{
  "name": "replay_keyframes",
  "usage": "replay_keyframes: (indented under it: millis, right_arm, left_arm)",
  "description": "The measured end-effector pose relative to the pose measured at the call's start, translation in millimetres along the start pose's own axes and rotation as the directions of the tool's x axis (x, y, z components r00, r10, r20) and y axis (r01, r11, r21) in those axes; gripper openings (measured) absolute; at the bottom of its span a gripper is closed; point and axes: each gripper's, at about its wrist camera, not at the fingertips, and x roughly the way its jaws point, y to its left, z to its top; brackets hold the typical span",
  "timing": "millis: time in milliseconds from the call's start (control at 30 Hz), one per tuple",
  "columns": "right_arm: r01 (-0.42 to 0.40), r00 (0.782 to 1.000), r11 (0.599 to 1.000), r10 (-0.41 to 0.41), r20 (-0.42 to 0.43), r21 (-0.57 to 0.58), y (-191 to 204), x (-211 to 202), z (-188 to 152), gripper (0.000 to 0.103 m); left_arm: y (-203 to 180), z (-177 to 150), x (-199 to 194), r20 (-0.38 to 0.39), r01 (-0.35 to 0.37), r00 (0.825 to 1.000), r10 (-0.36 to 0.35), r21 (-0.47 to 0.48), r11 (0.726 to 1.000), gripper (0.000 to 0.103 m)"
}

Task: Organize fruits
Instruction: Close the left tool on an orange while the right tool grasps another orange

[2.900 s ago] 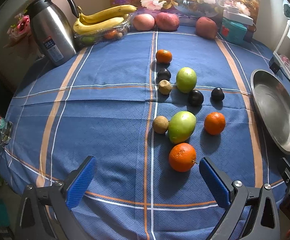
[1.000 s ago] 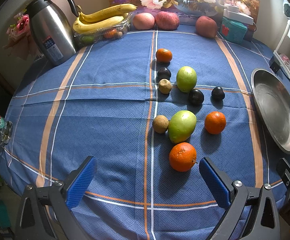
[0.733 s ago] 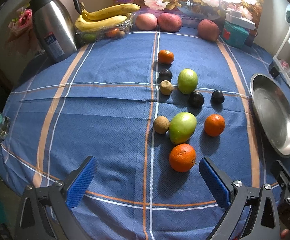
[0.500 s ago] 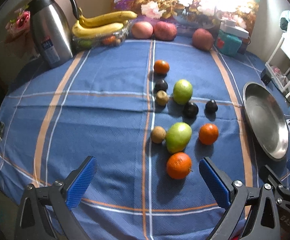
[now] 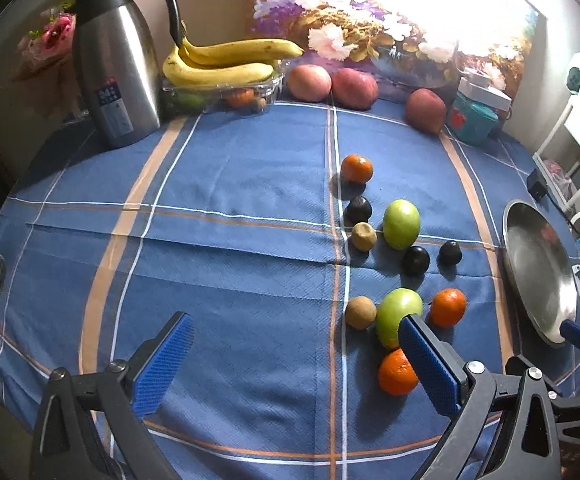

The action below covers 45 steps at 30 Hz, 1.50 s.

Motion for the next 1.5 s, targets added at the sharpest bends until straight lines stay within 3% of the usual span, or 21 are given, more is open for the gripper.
replay_keyframes:
  millis: [167, 267, 500, 800, 1033, 1267, 1500]
  right_arm:
    - [-0.038, 0.999, 0.998, 0.038, 0.006, -0.040, 9, 2, 9, 0.103]
    - [0.021, 0.999, 0.996, -0.018, 0.032, -0.089, 16, 4, 12, 0.103]
    - [-0.009, 1.000, 0.990, 0.012, 0.019, -0.144, 23, 13, 17, 0.103]
    - [-0.059, 0.998, 0.991, 0.059, -0.001, -0.117, 14, 18, 40, 0.101]
    - [-0.144, 0.988, 0.987, 0.139, -0.068, -0.066, 11, 40, 50, 0.078]
    - [-0.212, 0.968, 0.977, 0.207, -0.139, -0.019, 17, 69, 47, 0.071]
    - [-0.241, 0.954, 0.970, 0.233, -0.187, -0.020, 28, 91, 45, 0.054]
  left_arm:
    - [-1, 1, 8, -0.030, 0.001, 1.000, -0.001, 0.018, 1.000, 0.103]
    - [-5, 1, 13, -0.055, 0.012, 0.998, -0.010, 0.044, 0.999, 0.103]
    - [-14, -7, 21, -0.109, 0.091, 0.991, -0.083, 0.068, 0.994, 0.103]
    - [-45, -22, 35, -0.211, 0.191, 0.965, -0.158, 0.148, 0.970, 0.099]
    - [-69, -29, 52, -0.268, 0.230, 0.947, -0.177, 0.179, 0.957, 0.087]
    - [-74, -32, 65, -0.286, 0.235, 0.941, -0.181, 0.164, 0.958, 0.078]
    - [-71, -31, 65, -0.271, 0.234, 0.944, -0.187, 0.155, 0.960, 0.061]
